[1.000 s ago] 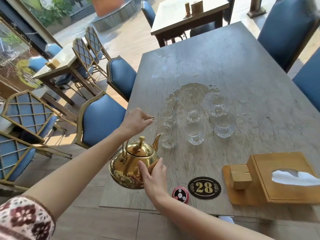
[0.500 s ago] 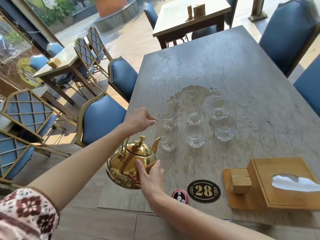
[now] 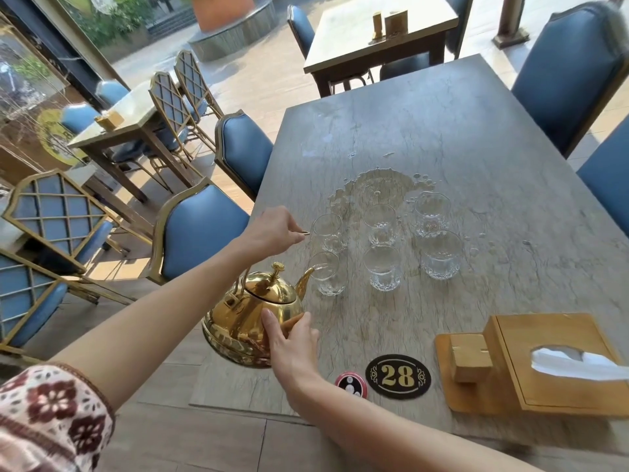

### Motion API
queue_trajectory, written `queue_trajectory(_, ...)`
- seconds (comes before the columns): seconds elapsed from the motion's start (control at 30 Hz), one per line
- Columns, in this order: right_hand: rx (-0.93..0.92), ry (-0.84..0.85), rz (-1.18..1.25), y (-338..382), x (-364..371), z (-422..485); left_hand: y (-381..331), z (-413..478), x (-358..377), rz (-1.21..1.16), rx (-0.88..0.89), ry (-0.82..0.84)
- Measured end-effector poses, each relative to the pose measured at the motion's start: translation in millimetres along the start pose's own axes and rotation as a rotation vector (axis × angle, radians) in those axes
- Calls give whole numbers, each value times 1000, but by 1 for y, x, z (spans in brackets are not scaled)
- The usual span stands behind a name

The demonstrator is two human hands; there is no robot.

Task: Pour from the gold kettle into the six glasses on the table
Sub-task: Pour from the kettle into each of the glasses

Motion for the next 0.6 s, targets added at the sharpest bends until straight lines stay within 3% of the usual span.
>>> queue_trajectory(0.6,3,5,-14,-1,1,0,1,-1,1,30,-10,19)
Point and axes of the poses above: each hand's wrist, its own z-axis towards the middle knuckle, its own x-axis out of the palm, y = z × x, the point moved 3 cm from there along z, towards the middle knuckle
